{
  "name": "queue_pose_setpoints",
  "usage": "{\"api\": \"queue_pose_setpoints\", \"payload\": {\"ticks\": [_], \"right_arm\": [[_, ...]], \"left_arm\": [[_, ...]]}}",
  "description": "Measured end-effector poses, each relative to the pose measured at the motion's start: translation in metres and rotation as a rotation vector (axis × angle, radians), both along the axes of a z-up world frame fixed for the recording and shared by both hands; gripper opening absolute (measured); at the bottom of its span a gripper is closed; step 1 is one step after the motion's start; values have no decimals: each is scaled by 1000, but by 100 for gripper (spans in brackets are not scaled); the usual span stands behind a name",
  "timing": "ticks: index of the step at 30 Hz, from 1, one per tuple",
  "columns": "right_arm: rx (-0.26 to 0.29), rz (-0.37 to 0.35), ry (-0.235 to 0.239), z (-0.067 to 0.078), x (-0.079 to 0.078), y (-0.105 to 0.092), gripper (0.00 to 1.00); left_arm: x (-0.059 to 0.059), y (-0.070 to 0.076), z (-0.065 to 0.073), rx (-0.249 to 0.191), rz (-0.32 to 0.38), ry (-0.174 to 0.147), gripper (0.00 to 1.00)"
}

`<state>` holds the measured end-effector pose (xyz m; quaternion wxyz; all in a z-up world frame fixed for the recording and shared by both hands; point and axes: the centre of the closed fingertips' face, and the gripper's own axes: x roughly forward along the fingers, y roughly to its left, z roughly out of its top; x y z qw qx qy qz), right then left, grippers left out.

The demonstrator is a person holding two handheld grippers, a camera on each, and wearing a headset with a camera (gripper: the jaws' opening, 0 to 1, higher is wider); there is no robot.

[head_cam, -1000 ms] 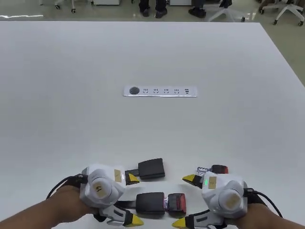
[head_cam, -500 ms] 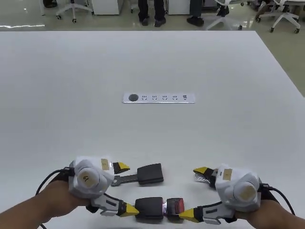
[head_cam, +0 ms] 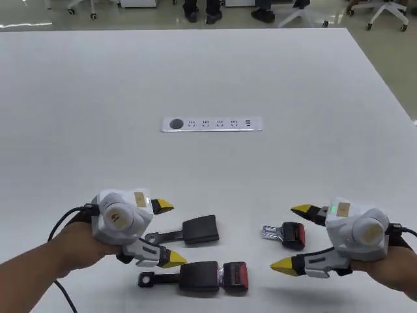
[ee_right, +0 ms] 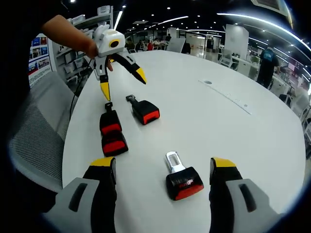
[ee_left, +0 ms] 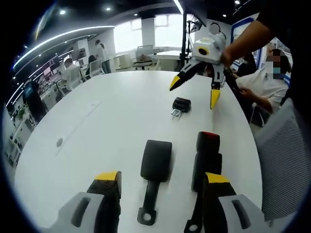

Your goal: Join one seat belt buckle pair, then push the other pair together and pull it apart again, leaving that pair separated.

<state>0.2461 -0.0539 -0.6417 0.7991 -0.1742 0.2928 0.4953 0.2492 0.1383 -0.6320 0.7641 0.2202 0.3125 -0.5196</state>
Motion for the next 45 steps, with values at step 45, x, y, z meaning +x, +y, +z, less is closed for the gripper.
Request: {"api": "queue_pose_setpoints", "payload": {"ticks": [45], "right_arm": [[-113, 95, 115, -51, 12, -27, 52]], "left_arm": [[12, -15, -53, 68, -123, 60, 51]]}}
